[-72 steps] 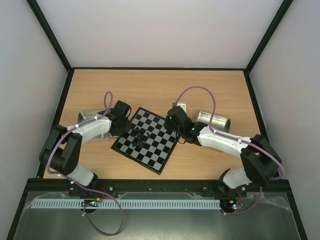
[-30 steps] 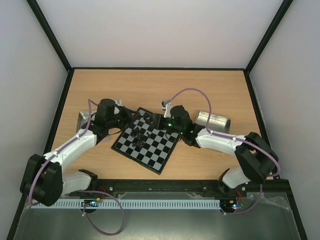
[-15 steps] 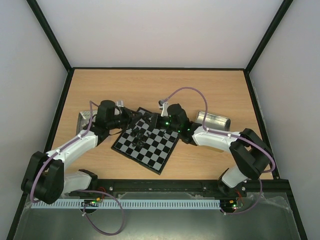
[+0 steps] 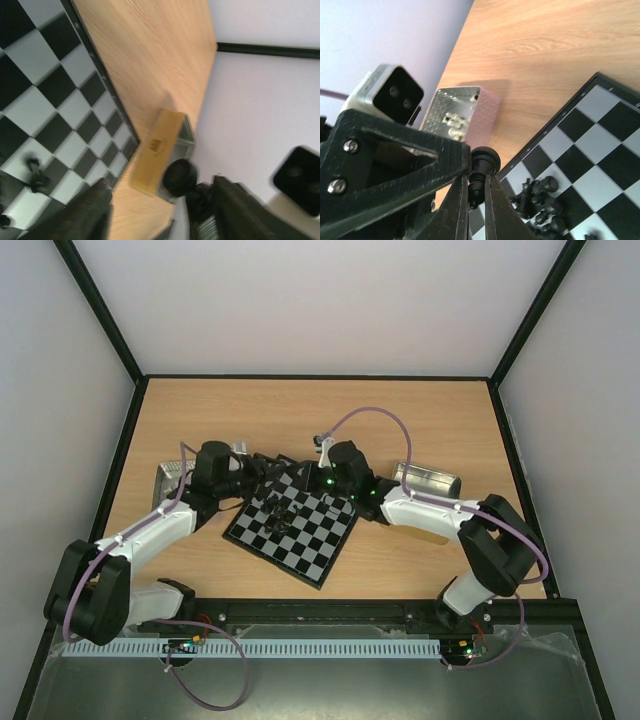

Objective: Set up the chess pieces on the board
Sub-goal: Place the chess piece on the chessboard.

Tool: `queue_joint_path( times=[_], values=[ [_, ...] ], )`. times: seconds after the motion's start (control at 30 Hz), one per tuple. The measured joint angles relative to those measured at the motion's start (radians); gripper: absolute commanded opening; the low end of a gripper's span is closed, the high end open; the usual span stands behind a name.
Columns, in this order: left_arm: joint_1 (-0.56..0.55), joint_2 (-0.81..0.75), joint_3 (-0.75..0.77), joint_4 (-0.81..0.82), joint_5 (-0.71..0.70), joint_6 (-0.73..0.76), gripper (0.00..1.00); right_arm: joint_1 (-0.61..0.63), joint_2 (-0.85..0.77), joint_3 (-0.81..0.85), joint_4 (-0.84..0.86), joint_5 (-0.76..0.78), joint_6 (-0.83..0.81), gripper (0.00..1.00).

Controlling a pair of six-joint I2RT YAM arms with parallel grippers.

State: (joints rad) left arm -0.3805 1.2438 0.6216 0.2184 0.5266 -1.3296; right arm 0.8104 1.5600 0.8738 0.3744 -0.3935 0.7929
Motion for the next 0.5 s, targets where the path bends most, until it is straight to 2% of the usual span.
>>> queue_joint_path(
  times=[0.1, 0.3, 0.5],
  values=[
    [0.012, 0.0, 0.009, -0.05, -0.023, 0.046, 0.72, 0.0, 0.007, 0.053, -0.084, 0.046, -0.041, 0.02],
    [0.099, -0.003, 0.091, -0.234, -0.143, 0.266, 0.75, -0.001, 0.072, 0.237, -0.357, 0.196, -0.159, 0.02],
    [0.145, -0.037, 0.251, -0.457, -0.34, 0.558, 0.77, -0.002, 0.253, 0.446, -0.61, 0.31, -0.267, 0.02]
  ],
)
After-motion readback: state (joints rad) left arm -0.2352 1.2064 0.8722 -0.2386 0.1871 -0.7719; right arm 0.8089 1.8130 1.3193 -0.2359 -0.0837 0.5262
